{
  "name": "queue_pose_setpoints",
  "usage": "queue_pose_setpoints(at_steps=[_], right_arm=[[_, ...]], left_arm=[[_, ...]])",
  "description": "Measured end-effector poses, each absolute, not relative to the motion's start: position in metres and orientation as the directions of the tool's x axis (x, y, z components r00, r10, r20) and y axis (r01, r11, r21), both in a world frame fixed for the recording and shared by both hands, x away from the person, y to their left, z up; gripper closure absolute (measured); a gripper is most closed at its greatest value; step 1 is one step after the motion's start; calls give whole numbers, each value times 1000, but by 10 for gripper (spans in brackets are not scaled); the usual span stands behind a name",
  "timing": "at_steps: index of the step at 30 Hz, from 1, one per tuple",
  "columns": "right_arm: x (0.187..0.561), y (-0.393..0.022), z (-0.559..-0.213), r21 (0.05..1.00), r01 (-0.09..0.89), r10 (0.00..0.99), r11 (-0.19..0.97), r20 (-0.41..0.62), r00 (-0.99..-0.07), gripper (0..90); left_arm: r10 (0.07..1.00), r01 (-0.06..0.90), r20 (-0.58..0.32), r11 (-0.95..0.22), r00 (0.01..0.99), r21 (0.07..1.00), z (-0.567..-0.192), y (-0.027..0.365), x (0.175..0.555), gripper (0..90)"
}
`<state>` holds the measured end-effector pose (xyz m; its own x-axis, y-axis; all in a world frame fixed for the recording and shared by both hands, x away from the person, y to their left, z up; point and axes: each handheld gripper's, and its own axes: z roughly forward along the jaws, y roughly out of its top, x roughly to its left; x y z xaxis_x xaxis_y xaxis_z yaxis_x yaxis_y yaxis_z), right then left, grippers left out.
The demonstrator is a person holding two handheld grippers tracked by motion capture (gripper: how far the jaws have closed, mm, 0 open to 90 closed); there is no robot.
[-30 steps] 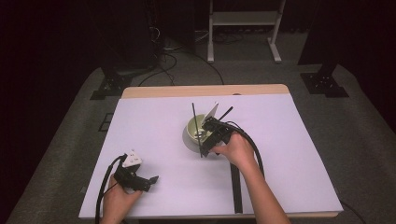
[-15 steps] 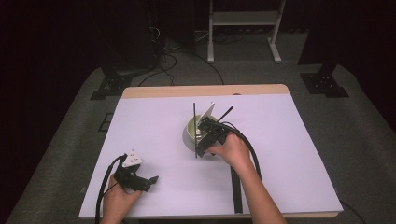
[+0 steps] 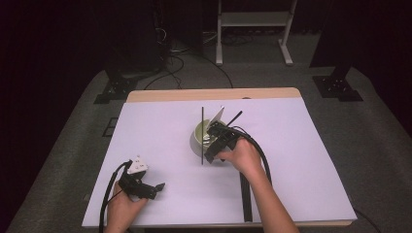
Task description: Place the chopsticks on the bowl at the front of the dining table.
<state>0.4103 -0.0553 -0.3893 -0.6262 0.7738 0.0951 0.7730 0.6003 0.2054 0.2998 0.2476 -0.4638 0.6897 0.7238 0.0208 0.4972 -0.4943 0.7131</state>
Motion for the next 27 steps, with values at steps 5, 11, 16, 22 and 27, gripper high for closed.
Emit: queue_pose_setpoints(at_steps=[5, 11, 16, 22, 27], right_arm=[[410, -64, -387, 207, 778, 780, 593, 91, -619, 11], [410, -77, -384, 219, 783, 789, 582, 80, -609, 11], [409, -92, -382, 234, 787, 797, 571, 74, -600, 11], [405, -112, -380, 259, 785, 801, 563, 63, -595, 11], [400, -128, -380, 263, 786, 805, 560, 51, -590, 11]], left_arm=[[724, 497, 21, -494, 690, 713, -464, 248, 300, 0], [724, 497, 21, -494, 690, 713, -464, 248, 300, 0], [724, 498, 19, -493, 689, 713, -464, 248, 300, 0], [724, 499, 19, -493, 689, 713, -464, 247, 300, 0], [724, 498, 19, -493, 689, 714, -464, 247, 300, 0]])
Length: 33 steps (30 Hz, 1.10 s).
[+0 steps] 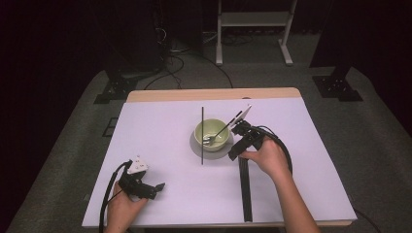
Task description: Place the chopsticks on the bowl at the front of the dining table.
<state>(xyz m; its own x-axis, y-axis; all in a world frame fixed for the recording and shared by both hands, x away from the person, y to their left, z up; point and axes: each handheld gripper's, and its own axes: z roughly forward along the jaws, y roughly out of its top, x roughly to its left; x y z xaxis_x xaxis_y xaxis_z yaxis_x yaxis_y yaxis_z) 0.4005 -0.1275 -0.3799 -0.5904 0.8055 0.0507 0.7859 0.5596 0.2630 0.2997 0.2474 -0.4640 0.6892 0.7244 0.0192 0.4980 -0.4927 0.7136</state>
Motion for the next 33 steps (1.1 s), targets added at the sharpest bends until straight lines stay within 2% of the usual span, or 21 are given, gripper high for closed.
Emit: queue_pose_setpoints(at_steps=[15, 23, 33], right_arm=[[374, -177, -399, 265, 816, 837, 514, 54, -545, 12], [366, -180, -420, 254, 825, 839, 505, 80, -538, 12], [366, -172, -428, 243, 820, 833, 518, 75, -549, 11]], left_arm=[[724, 499, 20, -494, 689, 713, -464, 247, 300, 0], [726, 499, 18, -491, 688, 714, -464, 247, 300, 0], [725, 498, 19, -492, 689, 714, -464, 247, 300, 0]])
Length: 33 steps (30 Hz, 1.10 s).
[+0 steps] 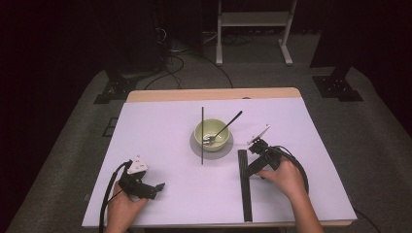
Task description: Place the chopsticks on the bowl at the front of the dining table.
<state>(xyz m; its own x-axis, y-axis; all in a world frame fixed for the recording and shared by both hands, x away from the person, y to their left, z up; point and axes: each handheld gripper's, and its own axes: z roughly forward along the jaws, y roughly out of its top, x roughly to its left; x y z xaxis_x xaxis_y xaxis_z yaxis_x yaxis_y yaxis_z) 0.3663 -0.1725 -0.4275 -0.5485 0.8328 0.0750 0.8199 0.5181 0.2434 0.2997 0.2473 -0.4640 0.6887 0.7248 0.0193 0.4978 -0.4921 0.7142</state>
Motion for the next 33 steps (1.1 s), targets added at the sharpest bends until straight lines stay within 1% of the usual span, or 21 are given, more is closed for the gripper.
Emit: queue_pose_setpoints(at_steps=[10, 33], right_arm=[[368, -170, -434, 229, 818, 830, 527, 67, -553, 12], [368, -167, -435, 235, 813, 828, 532, 54, -558, 11]], left_arm=[[725, 498, 19, -492, 689, 714, -464, 247, 300, 0], [725, 498, 20, -492, 689, 714, -464, 247, 300, 0]])
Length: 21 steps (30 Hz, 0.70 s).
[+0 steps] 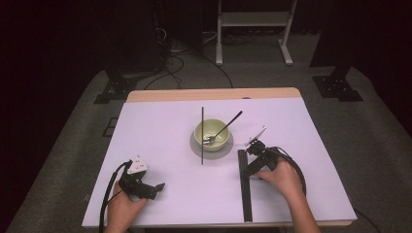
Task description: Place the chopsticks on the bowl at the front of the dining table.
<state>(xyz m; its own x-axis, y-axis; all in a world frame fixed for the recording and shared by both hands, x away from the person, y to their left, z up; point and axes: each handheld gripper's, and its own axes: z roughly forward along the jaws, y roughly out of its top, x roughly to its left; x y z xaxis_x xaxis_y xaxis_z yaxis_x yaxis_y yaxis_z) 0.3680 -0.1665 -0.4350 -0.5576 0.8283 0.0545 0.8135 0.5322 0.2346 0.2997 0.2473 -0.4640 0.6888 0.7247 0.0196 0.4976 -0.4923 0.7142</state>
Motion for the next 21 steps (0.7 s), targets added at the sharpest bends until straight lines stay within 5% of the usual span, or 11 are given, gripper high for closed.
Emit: queue_pose_setpoints(at_steps=[21], right_arm=[[361, -188, -436, 202, 822, 837, 533, 14, -547, 12]], left_arm=[[725, 497, 20, -492, 689, 714, -464, 247, 300, 0]])
